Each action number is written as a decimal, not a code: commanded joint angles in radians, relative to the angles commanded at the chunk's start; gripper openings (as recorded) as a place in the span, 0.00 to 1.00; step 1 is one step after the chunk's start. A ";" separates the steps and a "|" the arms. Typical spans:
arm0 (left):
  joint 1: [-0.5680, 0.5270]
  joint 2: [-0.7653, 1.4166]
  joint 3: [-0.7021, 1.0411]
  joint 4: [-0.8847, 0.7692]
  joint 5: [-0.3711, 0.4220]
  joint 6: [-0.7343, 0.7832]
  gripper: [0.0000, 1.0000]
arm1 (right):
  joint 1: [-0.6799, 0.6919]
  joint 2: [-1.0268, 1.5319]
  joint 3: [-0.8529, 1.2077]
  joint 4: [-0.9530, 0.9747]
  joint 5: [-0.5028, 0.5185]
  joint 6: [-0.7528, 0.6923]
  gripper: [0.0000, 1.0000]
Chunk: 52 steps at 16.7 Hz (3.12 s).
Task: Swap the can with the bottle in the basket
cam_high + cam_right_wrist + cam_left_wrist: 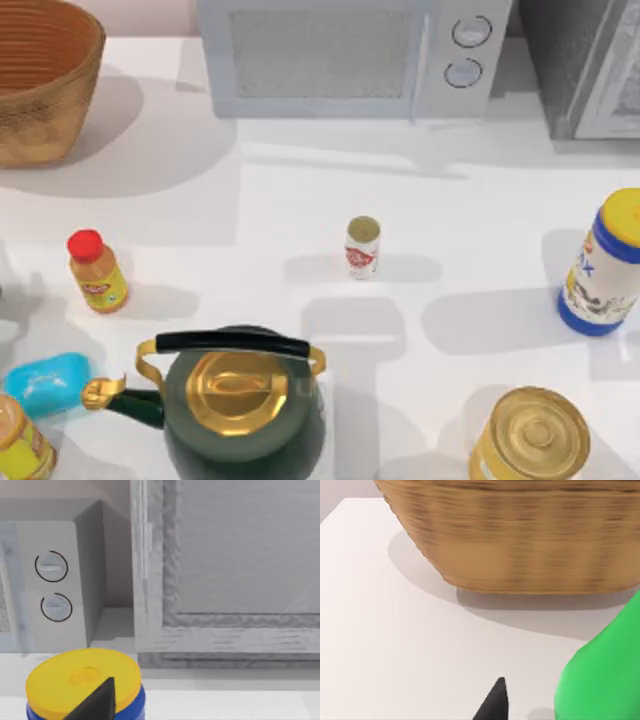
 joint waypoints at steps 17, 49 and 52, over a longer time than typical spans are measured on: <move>-0.013 -0.028 0.014 -0.018 -0.002 0.004 0.00 | 0.000 0.000 0.000 0.000 0.000 0.000 1.00; -0.220 -0.327 1.024 -1.313 -0.225 -0.045 0.00 | 0.000 0.000 0.000 0.000 0.000 0.000 1.00; -0.231 -0.222 1.055 -1.274 -0.232 -0.047 0.00 | 0.000 0.000 0.000 0.000 0.000 0.000 1.00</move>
